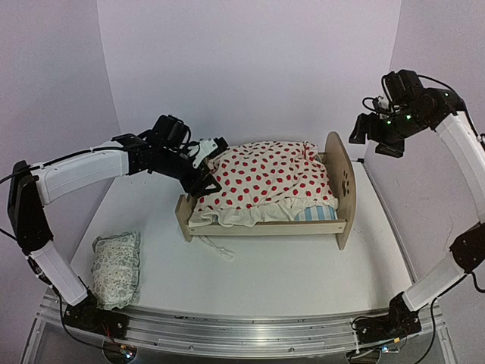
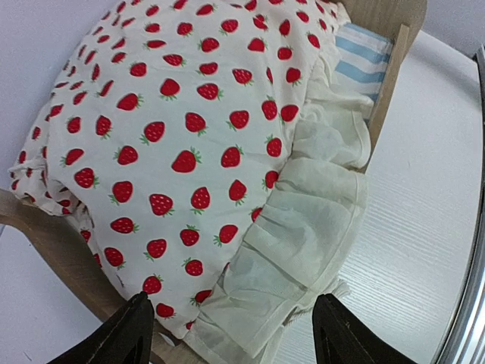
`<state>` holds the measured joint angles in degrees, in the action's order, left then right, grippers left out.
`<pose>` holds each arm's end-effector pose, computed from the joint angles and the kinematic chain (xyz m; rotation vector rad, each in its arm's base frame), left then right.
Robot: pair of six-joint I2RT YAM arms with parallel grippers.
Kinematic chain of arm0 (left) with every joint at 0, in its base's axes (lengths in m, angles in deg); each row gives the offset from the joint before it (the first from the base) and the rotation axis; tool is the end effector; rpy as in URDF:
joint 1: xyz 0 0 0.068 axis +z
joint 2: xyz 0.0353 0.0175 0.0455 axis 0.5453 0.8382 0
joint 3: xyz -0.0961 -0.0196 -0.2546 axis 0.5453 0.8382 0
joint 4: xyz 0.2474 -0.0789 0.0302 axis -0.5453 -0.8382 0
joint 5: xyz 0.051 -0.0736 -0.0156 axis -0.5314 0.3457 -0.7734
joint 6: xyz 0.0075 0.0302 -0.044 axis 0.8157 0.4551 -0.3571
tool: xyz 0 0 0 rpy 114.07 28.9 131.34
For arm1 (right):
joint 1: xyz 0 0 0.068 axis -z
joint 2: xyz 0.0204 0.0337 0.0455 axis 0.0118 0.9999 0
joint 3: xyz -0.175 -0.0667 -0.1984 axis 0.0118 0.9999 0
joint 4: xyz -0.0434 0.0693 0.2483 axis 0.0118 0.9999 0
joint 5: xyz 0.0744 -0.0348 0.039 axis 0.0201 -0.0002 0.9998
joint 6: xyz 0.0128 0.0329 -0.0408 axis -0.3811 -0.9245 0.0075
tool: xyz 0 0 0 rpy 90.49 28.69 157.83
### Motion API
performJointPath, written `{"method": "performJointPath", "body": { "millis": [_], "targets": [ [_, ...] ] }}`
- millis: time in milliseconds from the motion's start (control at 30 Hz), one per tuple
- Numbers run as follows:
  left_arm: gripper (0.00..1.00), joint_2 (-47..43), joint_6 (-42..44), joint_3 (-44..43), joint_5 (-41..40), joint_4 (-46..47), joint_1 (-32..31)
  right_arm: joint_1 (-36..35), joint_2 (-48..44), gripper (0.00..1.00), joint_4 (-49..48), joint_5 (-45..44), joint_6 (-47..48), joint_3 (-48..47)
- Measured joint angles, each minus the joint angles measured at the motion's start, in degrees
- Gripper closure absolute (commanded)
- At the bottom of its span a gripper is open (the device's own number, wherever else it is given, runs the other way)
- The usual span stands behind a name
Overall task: Set up the pet bed
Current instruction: Rotate the bed frame with half of the mattress attached at the center of the board, then pick up the left corner of the mattress from the bed frame with half of the mattress attached.
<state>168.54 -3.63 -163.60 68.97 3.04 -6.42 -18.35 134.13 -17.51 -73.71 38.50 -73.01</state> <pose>0.2818 -0.2425 0.3138 1.2653 1.9265 -0.4303 0.2608 0.0795 0.4582 0.1303 2.3553 0.2258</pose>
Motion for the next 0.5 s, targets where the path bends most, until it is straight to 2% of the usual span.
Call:
{"method": "performJointPath", "body": {
  "millis": [100, 200, 500],
  "targets": [
    [0.28, 2.4, 2.2, -0.4, 1.9, -1.6, 0.0, 0.0, -1.7, 0.13, 0.2, 2.1, -0.4, -0.3],
    [0.34, 4.8, 4.4, -0.5, 2.7, -2.9, 0.2, 0.0, -3.2, 0.13, 0.4, 4.3, -1.5, -0.1],
    [0.38, 9.6, 7.3, -0.5, 2.3, -5.5, 0.1, -1.2, -5.6, 0.13, 0.9, 11.0, -5.9, 3.9]
  ]
}}
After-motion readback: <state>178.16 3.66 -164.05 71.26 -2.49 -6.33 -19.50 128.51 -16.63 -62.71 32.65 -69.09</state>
